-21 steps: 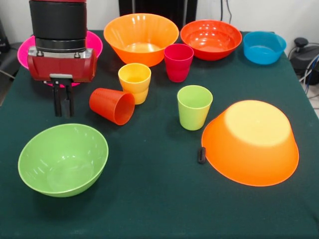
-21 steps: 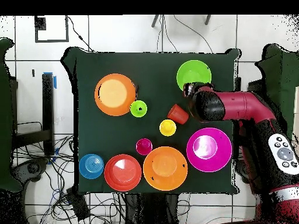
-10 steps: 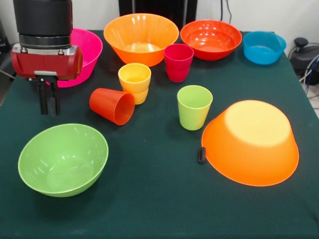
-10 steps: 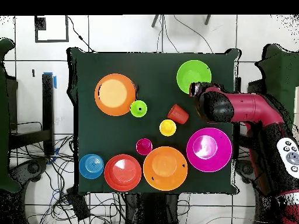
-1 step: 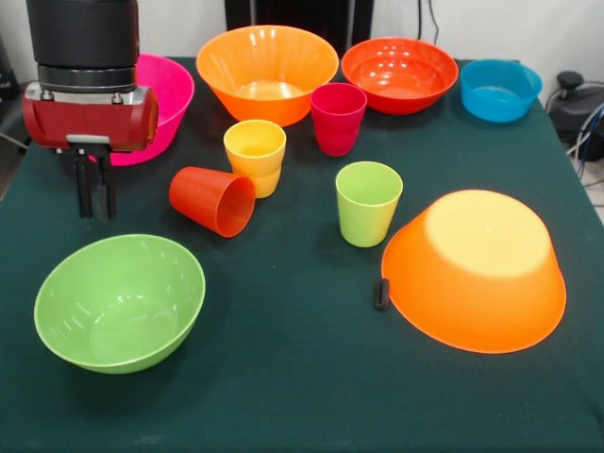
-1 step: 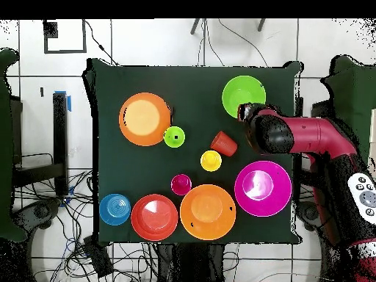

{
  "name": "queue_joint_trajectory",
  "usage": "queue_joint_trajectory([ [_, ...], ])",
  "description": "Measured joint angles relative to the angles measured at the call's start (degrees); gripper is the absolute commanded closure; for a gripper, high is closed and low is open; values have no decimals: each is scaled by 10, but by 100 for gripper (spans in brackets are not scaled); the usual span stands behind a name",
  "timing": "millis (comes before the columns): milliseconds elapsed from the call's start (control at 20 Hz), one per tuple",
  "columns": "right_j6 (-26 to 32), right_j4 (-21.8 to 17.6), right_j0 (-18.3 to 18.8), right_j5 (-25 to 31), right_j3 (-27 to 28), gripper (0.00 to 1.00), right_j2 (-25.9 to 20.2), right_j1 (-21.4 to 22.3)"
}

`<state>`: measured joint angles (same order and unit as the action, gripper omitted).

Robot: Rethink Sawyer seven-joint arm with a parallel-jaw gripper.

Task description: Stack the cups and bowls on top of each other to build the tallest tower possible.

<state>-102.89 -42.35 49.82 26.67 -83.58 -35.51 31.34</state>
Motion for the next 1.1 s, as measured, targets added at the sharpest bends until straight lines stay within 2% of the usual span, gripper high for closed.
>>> queue_joint_trajectory([
  [850, 0, 20, -4, 1, -5, 100, 7, 8],
  [1100, 0, 47, -9, 34, 0, 100, 8, 15],
])
